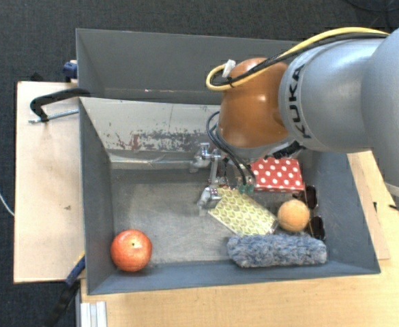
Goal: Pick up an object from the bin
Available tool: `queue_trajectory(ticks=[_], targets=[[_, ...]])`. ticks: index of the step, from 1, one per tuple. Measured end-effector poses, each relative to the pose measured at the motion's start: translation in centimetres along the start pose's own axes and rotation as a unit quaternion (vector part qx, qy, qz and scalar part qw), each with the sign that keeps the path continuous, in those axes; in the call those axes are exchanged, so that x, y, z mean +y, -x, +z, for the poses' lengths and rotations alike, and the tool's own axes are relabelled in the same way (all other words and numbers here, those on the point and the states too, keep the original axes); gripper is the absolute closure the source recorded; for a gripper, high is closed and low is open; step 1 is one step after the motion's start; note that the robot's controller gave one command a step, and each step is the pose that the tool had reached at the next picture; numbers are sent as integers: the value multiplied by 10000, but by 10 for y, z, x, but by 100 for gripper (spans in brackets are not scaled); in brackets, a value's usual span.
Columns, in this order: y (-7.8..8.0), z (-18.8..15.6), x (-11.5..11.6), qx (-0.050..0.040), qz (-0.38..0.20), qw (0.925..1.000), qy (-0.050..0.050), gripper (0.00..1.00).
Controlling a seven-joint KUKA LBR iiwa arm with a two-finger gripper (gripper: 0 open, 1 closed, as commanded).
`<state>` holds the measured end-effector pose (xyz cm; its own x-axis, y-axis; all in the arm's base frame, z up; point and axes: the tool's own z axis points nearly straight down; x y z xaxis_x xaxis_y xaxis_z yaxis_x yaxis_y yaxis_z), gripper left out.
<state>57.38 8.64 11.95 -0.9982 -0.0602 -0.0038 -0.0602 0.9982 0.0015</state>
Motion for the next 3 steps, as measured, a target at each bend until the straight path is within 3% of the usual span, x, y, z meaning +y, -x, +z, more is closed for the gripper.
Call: queue_trajectory(ticks=[1, 2, 3], targets=[[-11, 25, -8, 33, -563, 9984, -2, 0], [-20, 0, -51, 8, -388, 9992, 4, 0], [-23, -12, -71, -15, -333, 9994, -17, 0]])
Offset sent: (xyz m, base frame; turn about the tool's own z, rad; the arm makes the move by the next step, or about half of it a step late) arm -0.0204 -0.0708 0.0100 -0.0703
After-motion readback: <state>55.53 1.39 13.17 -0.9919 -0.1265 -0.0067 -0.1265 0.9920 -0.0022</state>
